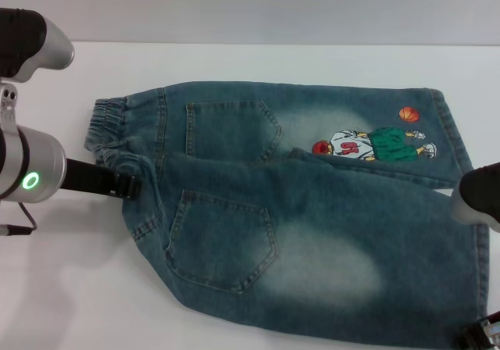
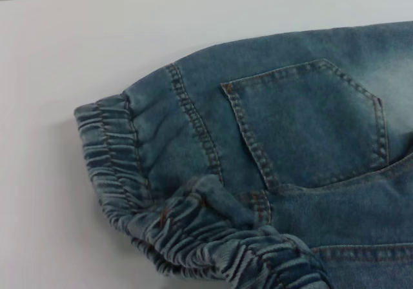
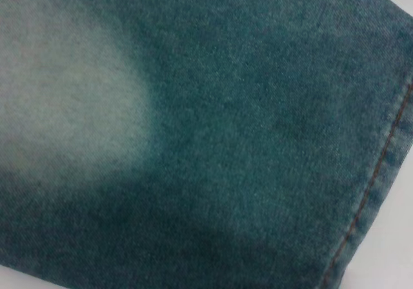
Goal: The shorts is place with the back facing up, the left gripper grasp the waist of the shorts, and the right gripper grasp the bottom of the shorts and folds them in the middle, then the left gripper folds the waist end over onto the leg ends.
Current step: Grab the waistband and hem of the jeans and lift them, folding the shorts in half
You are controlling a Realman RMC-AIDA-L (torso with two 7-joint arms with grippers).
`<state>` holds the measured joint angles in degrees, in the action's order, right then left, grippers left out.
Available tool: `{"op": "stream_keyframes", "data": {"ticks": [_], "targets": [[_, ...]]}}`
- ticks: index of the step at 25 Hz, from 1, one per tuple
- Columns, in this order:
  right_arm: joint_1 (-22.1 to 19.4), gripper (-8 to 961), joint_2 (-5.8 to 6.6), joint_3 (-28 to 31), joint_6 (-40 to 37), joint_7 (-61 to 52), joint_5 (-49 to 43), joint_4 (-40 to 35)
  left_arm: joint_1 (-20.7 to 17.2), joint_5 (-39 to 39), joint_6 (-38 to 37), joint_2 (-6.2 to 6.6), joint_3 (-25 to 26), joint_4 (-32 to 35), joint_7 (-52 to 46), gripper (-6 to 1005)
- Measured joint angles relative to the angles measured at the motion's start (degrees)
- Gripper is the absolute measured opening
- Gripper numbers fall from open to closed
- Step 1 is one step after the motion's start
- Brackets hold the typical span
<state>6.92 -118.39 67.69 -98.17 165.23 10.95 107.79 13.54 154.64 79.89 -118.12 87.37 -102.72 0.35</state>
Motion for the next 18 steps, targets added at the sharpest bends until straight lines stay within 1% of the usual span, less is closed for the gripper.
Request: {"op": "stream_keyframes", "data": {"ticks": [4,9,18], "targets": [[0.1,552,0.00,0.3,0.0,0.0,0.1,-0.4,0.0,0.0,0.0,0.00,0.0,0.0,0.0,208],[0.2,303,0.24,0.3,0.0,0.0,0.1,-0.8,-0.1,0.0,0.1,0.00,0.0,-0.2,0.1,208],[0.4,123,0.70,-0.7,0.9,0.1,0.4,0.5,-0.4,0.0,0.1,0.08,0.0,-1.2,0.0,209]]}}
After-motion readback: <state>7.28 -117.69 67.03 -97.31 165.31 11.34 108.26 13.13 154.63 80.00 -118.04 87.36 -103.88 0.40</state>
